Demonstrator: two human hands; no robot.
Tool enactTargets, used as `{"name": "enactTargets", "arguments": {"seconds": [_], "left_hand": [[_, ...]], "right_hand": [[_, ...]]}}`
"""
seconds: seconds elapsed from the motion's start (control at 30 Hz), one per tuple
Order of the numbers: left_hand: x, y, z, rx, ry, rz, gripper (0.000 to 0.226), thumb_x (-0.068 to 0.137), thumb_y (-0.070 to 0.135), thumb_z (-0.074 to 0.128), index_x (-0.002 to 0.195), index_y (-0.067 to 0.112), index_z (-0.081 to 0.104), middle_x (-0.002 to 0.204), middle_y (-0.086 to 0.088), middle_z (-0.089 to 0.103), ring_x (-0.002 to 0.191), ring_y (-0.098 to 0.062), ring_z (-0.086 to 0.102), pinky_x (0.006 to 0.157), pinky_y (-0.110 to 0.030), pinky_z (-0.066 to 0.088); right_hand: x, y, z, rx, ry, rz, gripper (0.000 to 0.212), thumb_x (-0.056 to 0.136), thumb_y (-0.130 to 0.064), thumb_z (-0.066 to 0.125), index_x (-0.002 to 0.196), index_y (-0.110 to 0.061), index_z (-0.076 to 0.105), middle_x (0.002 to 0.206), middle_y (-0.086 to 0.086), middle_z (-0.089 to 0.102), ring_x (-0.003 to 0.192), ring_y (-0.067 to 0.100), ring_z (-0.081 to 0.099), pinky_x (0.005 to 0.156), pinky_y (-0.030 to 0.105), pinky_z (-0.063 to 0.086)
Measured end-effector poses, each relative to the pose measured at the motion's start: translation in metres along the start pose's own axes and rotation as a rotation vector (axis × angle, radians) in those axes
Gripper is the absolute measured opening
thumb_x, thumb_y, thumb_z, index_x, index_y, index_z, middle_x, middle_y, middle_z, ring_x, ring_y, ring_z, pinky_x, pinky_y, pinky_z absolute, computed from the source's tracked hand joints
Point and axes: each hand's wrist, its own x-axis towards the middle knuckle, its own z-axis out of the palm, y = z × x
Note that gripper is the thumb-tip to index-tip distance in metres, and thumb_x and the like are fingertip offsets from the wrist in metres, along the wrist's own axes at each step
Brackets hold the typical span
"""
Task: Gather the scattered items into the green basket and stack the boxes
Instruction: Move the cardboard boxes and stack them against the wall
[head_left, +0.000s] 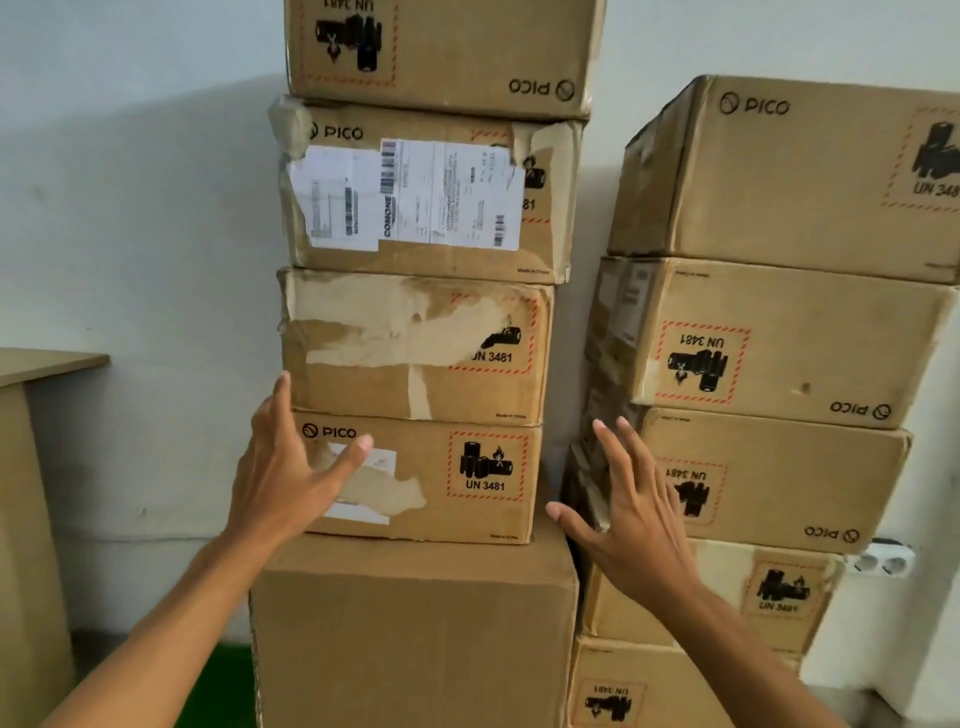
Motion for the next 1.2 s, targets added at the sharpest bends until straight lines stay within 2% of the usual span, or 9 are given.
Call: {"name": "enactTargets", "arguments": {"seconds": [0.1,0.27,0.4,0.53,0.63,0.87,1.0,1.1,1.2], "left_hand": [[0.017,-0.023,0.007,-0.02,-0.029,0.103,0.11,0.073,0.08,0.051,0.149,0.04,-0.018,0.161,0.001,0.001,0.133,-0.037,0.042,0.096,-0.052,0.044],[0.012,-0.061,0.038,-0.061,-0.004,0.264,0.112,0.074,0.074,0.056,0.152,0.037,-0.016,0.162,-0.003,-0.009,0.131,-0.041,0.044,0.085,-0.051,0.053],[-0.001,-0.095,0.047,-0.026,0.097,0.408,0.106,0.078,0.076,0.051,0.155,0.031,-0.006,0.162,-0.013,-0.004,0.143,-0.036,0.026,0.108,-0.053,0.034],[-0.011,-0.132,0.035,0.012,0.081,0.486,0.098,0.079,0.077,0.046,0.155,0.034,0.001,0.163,-0.01,-0.002,0.144,-0.028,0.019,0.112,-0.05,0.028],[-0.016,-0.162,0.019,0.027,0.048,0.483,0.096,0.08,0.077,0.044,0.155,0.035,0.003,0.163,-0.008,0.0,0.146,-0.026,0.018,0.113,-0.048,0.026],[-0.025,-0.235,-0.036,0.141,0.027,0.442,0.092,0.081,0.071,0.05,0.154,0.032,0.012,0.159,-0.01,0.012,0.145,-0.027,0.023,0.112,-0.05,0.031],[-0.036,-0.282,-0.065,0.191,0.054,0.383,0.089,0.08,0.069,0.054,0.153,0.029,0.02,0.157,-0.011,0.02,0.142,-0.027,0.03,0.111,-0.049,0.034],[-0.057,-0.317,-0.078,0.221,0.036,0.298,0.088,0.08,0.069,0.055,0.152,0.027,0.024,0.155,-0.009,0.024,0.138,-0.028,0.036,0.109,-0.045,0.035],[-0.081,-0.355,-0.084,0.294,-0.012,0.231,0.088,0.079,0.068,0.054,0.152,0.028,0.024,0.156,-0.006,0.022,0.135,-0.03,0.04,0.109,-0.044,0.035]], "right_hand": [[-0.004,-0.016,0.021,-0.036,0.017,0.007,0.096,0.078,-0.087,0.039,0.151,-0.051,-0.013,0.162,-0.021,-0.019,0.147,0.001,-0.009,0.117,0.036,0.007],[-0.02,-0.052,0.067,-0.066,0.093,0.049,0.098,0.08,-0.083,0.05,0.154,-0.049,-0.005,0.164,-0.017,-0.016,0.149,0.008,-0.001,0.117,0.039,0.012],[-0.032,-0.094,0.105,-0.125,0.161,0.026,0.095,0.08,-0.081,0.046,0.156,-0.044,0.004,0.167,-0.008,-0.006,0.152,0.014,0.004,0.12,0.045,0.018],[-0.043,-0.137,0.136,-0.105,0.15,0.008,0.097,0.08,-0.082,0.046,0.158,-0.038,0.007,0.167,-0.004,-0.003,0.153,0.015,0.0,0.122,0.048,0.013],[-0.046,-0.165,0.153,-0.068,0.111,-0.036,0.1,0.078,-0.084,0.045,0.158,-0.039,0.004,0.167,-0.005,-0.006,0.153,0.014,-0.003,0.123,0.045,0.007],[-0.045,-0.242,0.193,0.026,0.034,-0.176,0.1,0.078,-0.083,0.048,0.157,-0.036,0.009,0.167,-0.001,0.0,0.153,0.02,0.005,0.121,0.049,0.016],[-0.047,-0.285,0.226,0.108,-0.01,-0.299,0.1,0.079,-0.081,0.05,0.157,-0.034,0.011,0.167,0.0,0.002,0.153,0.022,0.008,0.121,0.044,0.014],[-0.056,-0.309,0.257,0.137,-0.088,-0.404,0.099,0.08,-0.08,0.05,0.157,-0.032,0.011,0.166,0.004,0.003,0.152,0.023,0.011,0.12,0.046,0.017],[-0.06,-0.324,0.289,0.122,-0.122,-0.515,0.096,0.082,-0.077,0.05,0.157,-0.03,0.011,0.166,0.008,0.005,0.152,0.026,0.01,0.122,0.047,0.011]]}}
